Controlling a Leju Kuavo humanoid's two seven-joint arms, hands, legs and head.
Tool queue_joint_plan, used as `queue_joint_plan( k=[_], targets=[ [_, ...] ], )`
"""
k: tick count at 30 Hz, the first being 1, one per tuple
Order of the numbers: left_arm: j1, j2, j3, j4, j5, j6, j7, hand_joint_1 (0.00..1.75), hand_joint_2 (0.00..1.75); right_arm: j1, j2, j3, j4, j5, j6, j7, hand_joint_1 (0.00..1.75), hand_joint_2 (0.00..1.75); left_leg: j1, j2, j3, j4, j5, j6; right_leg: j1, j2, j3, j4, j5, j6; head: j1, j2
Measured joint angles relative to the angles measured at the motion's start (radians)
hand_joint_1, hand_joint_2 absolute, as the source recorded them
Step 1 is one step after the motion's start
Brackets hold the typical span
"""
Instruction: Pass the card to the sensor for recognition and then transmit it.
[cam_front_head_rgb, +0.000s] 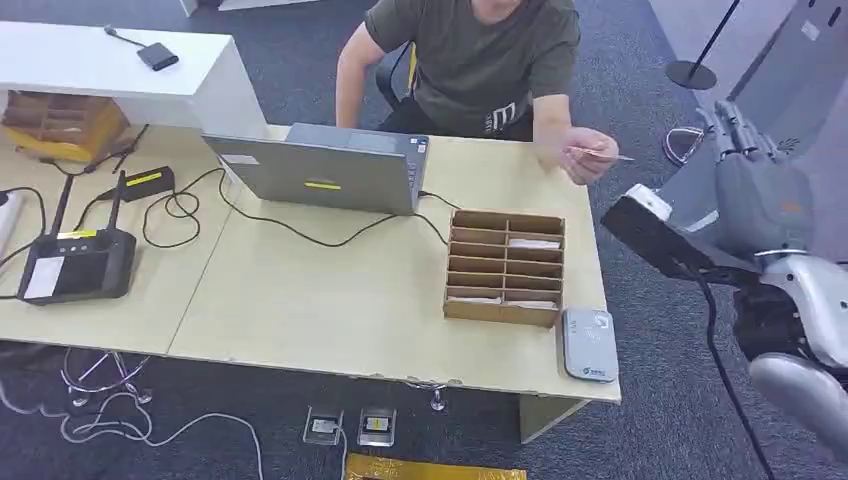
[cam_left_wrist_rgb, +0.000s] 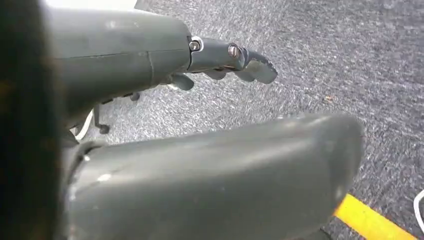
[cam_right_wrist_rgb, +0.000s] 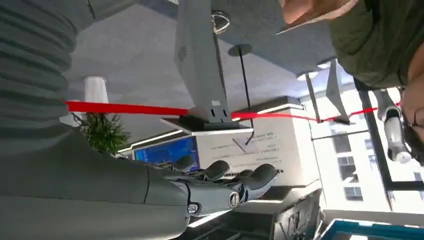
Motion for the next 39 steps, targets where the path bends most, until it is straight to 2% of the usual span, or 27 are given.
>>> queue_joint_plan(
  k=[10, 16, 17, 18, 25, 39],
  targets=[
    [0.001, 0.016, 0.0, 0.0, -0.042, -0.05, 0.037, 0.0, 0.0, 0.051, 0.026, 0.063, 0.079, 0.055, -0.019, 0.0, 0.0, 1.75, 0.0, 0.0, 0.001, 0.0, 0.0, 0.0, 0.0, 0.0, 0.0, 0.0, 0.0, 0.0, 0.0, 0.0],
    [0.003, 0.029, -0.001, 0.0, -0.076, -0.082, 0.038, 0.0, 0.0, 0.128, 0.032, 0.051, 0.088, 0.09, 0.005, 0.0, 0.0, 1.75, 0.0, 0.0, 0.001, 0.0, 0.0, 0.0, 0.0, 0.0, 0.0, 0.0, 0.0, 0.0, 0.0, 0.0],
    [0.004, 0.031, -0.001, 0.0, -0.081, -0.083, 0.037, 0.0, 0.0, 0.144, 0.032, 0.046, 0.088, 0.095, 0.01, 0.0, 0.4, 1.75, 0.0, 0.0, 0.001, 0.0, 0.0, 0.0, 0.0, 0.001, 0.0, 0.0, 0.0, 0.0, 0.0, 0.0],
    [0.004, 0.033, -0.001, 0.0, -0.084, -0.085, 0.036, 0.0, 0.0, 0.158, 0.031, 0.039, 0.088, 0.101, 0.016, 0.0, 1.75, 1.75, 0.0, 0.001, 0.001, 0.0, 0.0, 0.0, 0.0, 0.001, -0.001, 0.0, 0.0, 0.0, 0.0, 0.0],
    [0.006, 0.042, -0.001, 0.0, -0.101, -0.089, 0.016, 0.0, 0.0, 0.238, 0.024, -0.022, 0.079, 0.111, 0.043, 0.0, 1.75, 1.75, 0.0, 0.001, 0.001, 0.0, 0.0, 0.0, 0.0, 0.001, 0.0, 0.0, 0.0, 0.0, 0.0, 0.0],
    [0.009, 0.049, -0.001, 0.0, -0.125, -0.114, -0.004, 0.0, 0.0, 0.33, 0.0, -0.113, 0.049, 0.109, 0.04, 0.0, 1.75, 1.75, 0.0, 0.002, 0.001, 0.0, 0.0, 0.0, 0.0, 0.002, -0.001, 0.0, 0.0, 0.0, 0.0, 0.0]
  ],
)
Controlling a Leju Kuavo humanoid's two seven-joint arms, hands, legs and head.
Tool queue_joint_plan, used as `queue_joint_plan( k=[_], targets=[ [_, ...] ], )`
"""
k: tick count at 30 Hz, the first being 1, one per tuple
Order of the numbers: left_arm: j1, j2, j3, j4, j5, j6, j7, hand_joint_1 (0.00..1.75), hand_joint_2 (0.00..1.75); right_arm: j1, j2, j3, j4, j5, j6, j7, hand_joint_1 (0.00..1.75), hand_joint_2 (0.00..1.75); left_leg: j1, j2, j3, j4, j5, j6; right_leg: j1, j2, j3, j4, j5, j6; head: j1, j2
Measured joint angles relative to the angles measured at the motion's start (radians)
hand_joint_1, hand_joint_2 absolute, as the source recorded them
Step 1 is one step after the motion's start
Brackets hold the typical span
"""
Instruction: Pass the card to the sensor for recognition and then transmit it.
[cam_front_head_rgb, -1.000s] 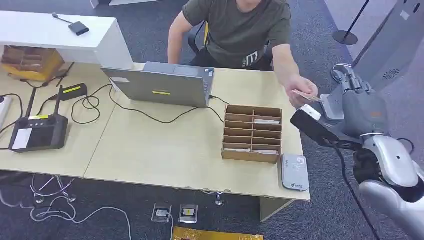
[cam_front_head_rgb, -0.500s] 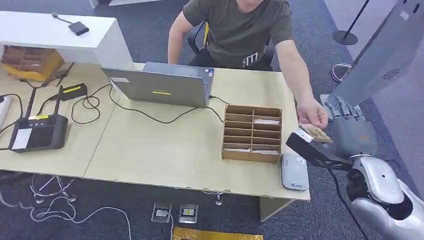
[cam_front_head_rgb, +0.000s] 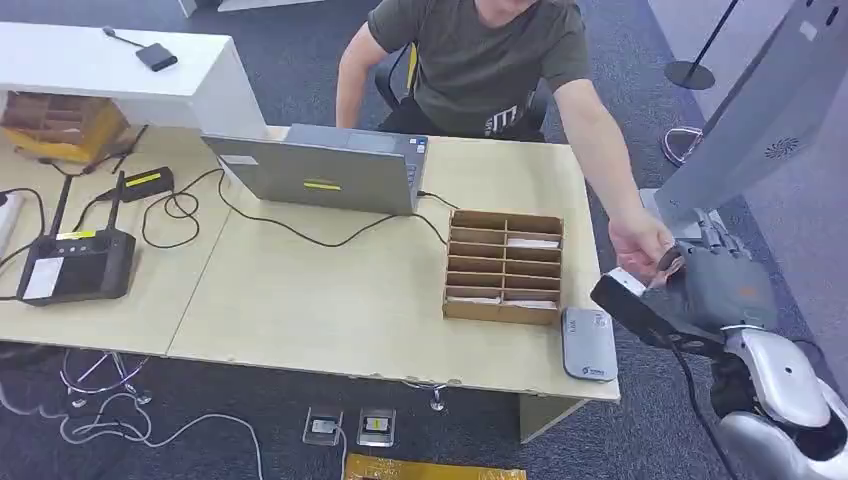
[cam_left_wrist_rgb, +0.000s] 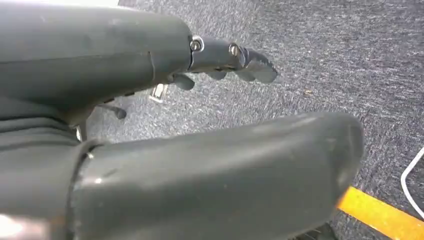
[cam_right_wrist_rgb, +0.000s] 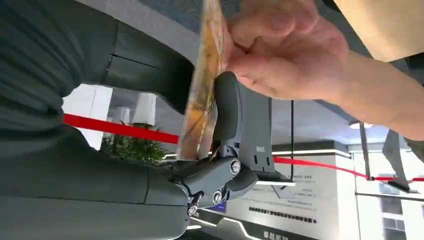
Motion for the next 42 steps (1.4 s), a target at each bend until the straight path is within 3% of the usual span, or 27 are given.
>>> queue_joint_plan(
  k=[11, 21, 29, 32, 34, 42],
  targets=[
    [0.0, 0.002, 0.0, 0.0, -0.023, -0.009, -0.009, 0.0, 0.0, 0.053, 0.002, -0.014, -0.005, -0.009, -0.029, -0.005, 1.75, 1.75, 0.0, 0.001, 0.0, 0.0, 0.0, 0.0, 0.0, 0.001, 0.0, 0.0, 0.0, 0.0, 0.0, 0.0],
    [0.0, 0.003, 0.0, 0.0, -0.045, -0.012, -0.014, 0.0, 0.0, 0.087, 0.039, 0.015, 0.06, -0.035, -0.096, -0.068, 1.75, 1.75, 0.0, 0.001, 0.0, 0.0, 0.0, 0.0, 0.0, 0.001, 0.0, 0.0, 0.0, 0.0, 0.0, 0.0],
    [0.0, 0.003, 0.0, 0.0, -0.045, -0.012, -0.014, 0.0, 0.0, 0.088, 0.042, 0.018, 0.068, -0.037, -0.1, -0.072, 1.75, 1.75, 0.0, 0.001, 0.0, 0.0, 0.0, 0.0, 0.0, 0.001, 0.0, 0.0, 0.0, 0.0, 0.0, 0.0],
    [0.0, 0.004, 0.0, 0.0, -0.056, -0.011, -0.014, 0.0, 0.0, 0.089, 0.069, 0.033, 0.117, -0.051, -0.121, -0.094, 1.75, 1.75, 0.0, 0.001, 0.0, 0.0, 0.0, 0.0, 0.0, 0.001, 0.0, 0.0, 0.0, 0.0, 0.0, 0.0],
    [0.0, 0.006, 0.0, 0.0, -0.063, -0.008, -0.014, 0.0, 0.0, 0.073, 0.132, 0.07, 0.223, -0.081, -0.146, -0.133, 1.75, 1.75, 0.0, 0.001, -0.001, 0.0, 0.0, 0.0, 0.0, 0.001, 0.0, 0.0, 0.0, 0.0, 0.0, 0.0],
    [0.0, 0.006, 0.0, 0.0, -0.064, 0.012, -0.01, 0.0, 0.0, 0.044, 0.195, 0.118, 0.327, -0.111, -0.18, -0.158, 1.75, 1.75, 0.0, 0.001, -0.001, 0.0, 0.0, 0.0, 0.0, 0.001, 0.0, 0.0, 0.0, 0.0, 0.0, 0.0]
  ],
)
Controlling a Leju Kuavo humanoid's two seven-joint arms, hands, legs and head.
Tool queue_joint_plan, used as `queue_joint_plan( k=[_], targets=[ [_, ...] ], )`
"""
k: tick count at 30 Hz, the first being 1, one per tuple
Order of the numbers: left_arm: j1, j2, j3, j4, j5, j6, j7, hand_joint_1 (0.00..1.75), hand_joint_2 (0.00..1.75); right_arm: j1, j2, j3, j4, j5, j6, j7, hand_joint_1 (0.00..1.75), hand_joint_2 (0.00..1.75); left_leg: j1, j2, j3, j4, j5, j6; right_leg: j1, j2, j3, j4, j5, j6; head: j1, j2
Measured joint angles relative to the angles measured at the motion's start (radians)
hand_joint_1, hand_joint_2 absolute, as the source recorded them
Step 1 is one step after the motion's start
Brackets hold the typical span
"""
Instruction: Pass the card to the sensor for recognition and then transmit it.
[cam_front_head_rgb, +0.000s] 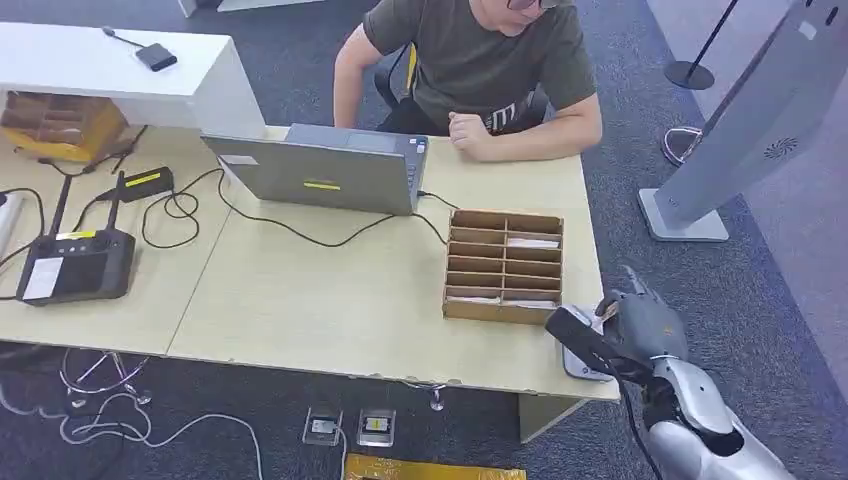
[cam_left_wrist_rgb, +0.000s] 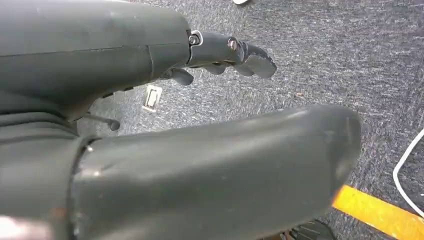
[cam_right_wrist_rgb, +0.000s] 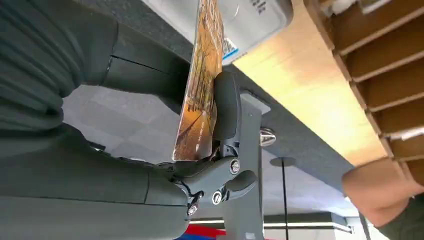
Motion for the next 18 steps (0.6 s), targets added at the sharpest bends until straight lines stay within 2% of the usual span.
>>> queue_joint_plan(
  k=[6, 18],
  targets=[
    [0.0, 0.0, 0.0, 0.0, -0.01, 0.01, 0.013, 0.0, 0.0, -0.008, 0.029, 0.024, 0.06, -0.01, -0.027, -0.012, 1.75, 1.75, 0.0, 0.0, 0.0, 0.0, 0.0, 0.0, 0.0, 0.0, 0.0, 0.0, 0.0, 0.0, 0.0, 0.0],
    [0.0, 0.0, 0.0, 0.0, -0.011, 0.023, 0.013, 0.0, 0.0, -0.026, 0.055, 0.051, 0.143, -0.019, -0.028, -0.023, 1.75, 1.75, 0.0, 0.0, 0.0, 0.0, 0.0, 0.0, 0.0, 0.0, 0.0, 0.0, 0.0, 0.0, 0.0, 0.0]
  ],
)
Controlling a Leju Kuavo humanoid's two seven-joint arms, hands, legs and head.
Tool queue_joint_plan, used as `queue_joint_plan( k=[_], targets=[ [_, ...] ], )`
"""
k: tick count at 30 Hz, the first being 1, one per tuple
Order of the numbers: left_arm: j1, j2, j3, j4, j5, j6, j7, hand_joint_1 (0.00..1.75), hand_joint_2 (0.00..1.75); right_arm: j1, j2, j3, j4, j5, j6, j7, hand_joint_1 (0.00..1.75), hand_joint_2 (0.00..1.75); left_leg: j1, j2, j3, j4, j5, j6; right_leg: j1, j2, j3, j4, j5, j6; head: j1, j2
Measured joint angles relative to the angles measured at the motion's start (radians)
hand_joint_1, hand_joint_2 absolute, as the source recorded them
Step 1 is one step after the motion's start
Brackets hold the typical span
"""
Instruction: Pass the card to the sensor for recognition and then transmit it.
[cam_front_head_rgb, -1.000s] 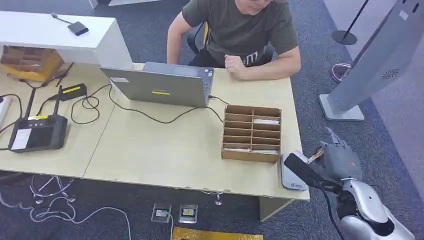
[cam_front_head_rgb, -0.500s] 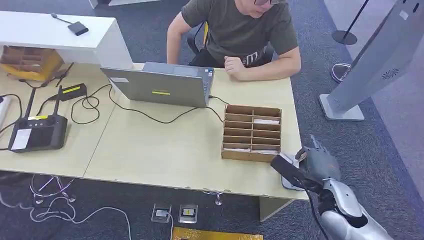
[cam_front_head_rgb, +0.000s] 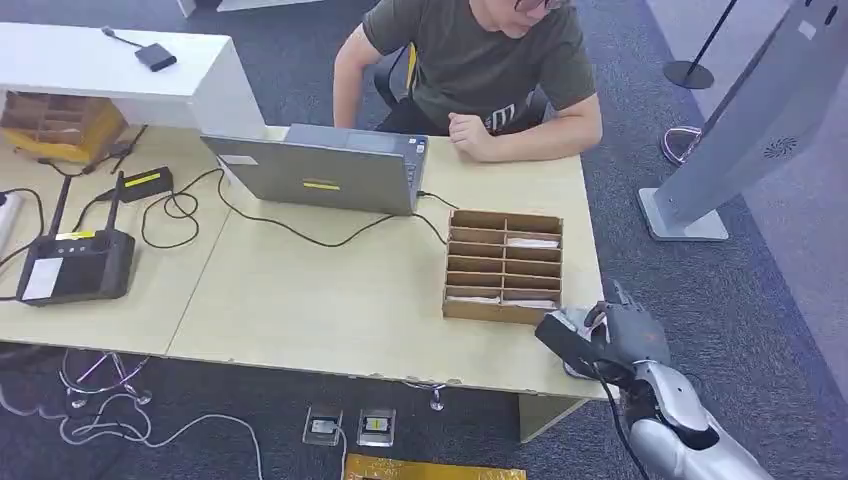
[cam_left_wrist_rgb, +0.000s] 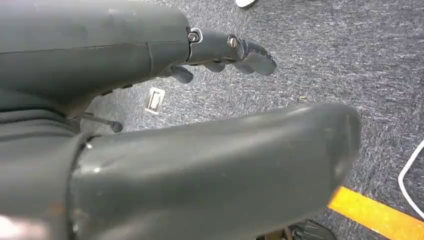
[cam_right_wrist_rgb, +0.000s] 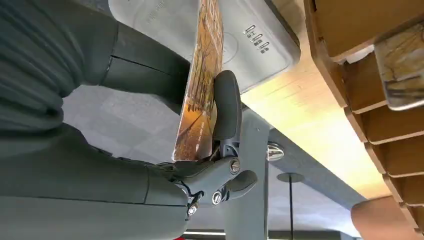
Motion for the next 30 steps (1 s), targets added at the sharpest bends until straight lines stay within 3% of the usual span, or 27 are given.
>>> queue_joint_plan(
  k=[12, 19, 25, 30],
  targets=[
    [0.0, 0.0, 0.0, 0.0, -0.009, 0.019, 0.011, 0.0, 0.0, -0.017, 0.008, 0.006, 0.024, -0.016, 0.004, 0.009, 1.75, 1.75, 0.0, 0.0, 0.0, 0.0, 0.0, 0.0, 0.0, 0.0, 0.0, 0.0, 0.0, 0.0, 0.0, 0.0],
    [0.0, 0.0, 0.0, 0.0, -0.034, 0.0, 0.007, 0.0, 0.0, -0.006, 0.008, 0.0, 0.02, -0.029, -0.039, 0.011, 1.75, 1.75, 0.0, 0.0, 0.001, 0.0, 0.0, 0.0, 0.0, 0.0, 0.0, 0.0, 0.0, 0.0, 0.0, 0.0],
    [0.001, 0.001, 0.0, 0.0, -0.058, -0.025, -0.006, 0.0, 0.0, -0.009, -0.003, -0.021, -0.06, 0.055, -0.026, 0.045, 1.75, 1.75, 0.0, 0.001, 0.001, 0.0, 0.0, 0.0, 0.0, 0.001, 0.0, 0.0, 0.0, 0.0, 0.0, 0.0],
    [0.002, 0.004, 0.0, 0.0, -0.07, -0.034, -0.017, 0.0, 0.0, -0.055, -0.024, -0.038, -0.163, 0.123, 0.036, 0.086, 1.75, 1.75, 0.0, 0.001, 0.001, 0.0, 0.0, 0.0, 0.0, 0.002, 0.0, 0.0, 0.0, 0.0, 0.0, 0.0]
  ],
)
